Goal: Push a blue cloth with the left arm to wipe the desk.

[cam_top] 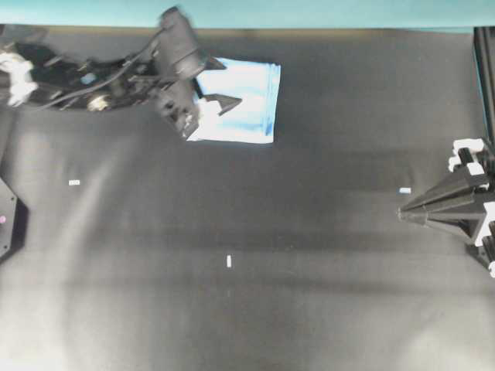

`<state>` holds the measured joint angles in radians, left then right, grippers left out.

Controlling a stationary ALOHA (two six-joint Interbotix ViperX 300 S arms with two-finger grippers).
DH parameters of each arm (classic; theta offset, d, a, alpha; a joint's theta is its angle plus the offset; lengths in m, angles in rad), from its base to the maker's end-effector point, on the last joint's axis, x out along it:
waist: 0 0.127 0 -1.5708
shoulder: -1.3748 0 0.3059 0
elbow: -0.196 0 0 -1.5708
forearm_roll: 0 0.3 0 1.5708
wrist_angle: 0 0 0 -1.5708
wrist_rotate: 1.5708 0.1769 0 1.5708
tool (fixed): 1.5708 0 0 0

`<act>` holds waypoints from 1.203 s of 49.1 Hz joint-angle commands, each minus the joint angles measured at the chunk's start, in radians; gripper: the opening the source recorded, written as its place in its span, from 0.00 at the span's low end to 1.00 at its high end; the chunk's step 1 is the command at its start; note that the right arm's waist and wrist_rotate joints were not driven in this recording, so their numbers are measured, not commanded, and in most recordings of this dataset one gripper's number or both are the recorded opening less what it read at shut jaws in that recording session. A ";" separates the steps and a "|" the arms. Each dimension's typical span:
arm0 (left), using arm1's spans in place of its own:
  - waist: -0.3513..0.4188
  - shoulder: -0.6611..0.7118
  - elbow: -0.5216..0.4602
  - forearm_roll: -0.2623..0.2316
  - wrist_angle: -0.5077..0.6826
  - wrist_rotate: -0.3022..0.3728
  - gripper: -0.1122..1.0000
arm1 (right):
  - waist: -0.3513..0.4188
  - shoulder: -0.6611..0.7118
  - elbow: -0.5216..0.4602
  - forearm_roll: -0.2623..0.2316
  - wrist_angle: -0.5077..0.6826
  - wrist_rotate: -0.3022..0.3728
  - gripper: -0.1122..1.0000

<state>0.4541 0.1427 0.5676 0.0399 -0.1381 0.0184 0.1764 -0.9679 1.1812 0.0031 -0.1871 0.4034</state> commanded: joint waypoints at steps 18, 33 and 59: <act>0.054 0.201 -0.124 0.003 0.014 -0.015 0.87 | 0.002 0.003 -0.011 0.000 -0.005 0.000 0.10; 0.048 0.236 -0.086 0.003 0.011 -0.018 0.87 | 0.000 0.003 -0.003 0.000 -0.005 0.002 0.10; -0.080 0.147 0.101 0.002 -0.038 -0.069 0.87 | 0.002 0.003 0.000 0.000 -0.005 0.000 0.10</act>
<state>0.4310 0.3068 0.6305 0.0383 -0.1718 -0.0460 0.1779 -0.9695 1.1873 0.0031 -0.1887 0.4050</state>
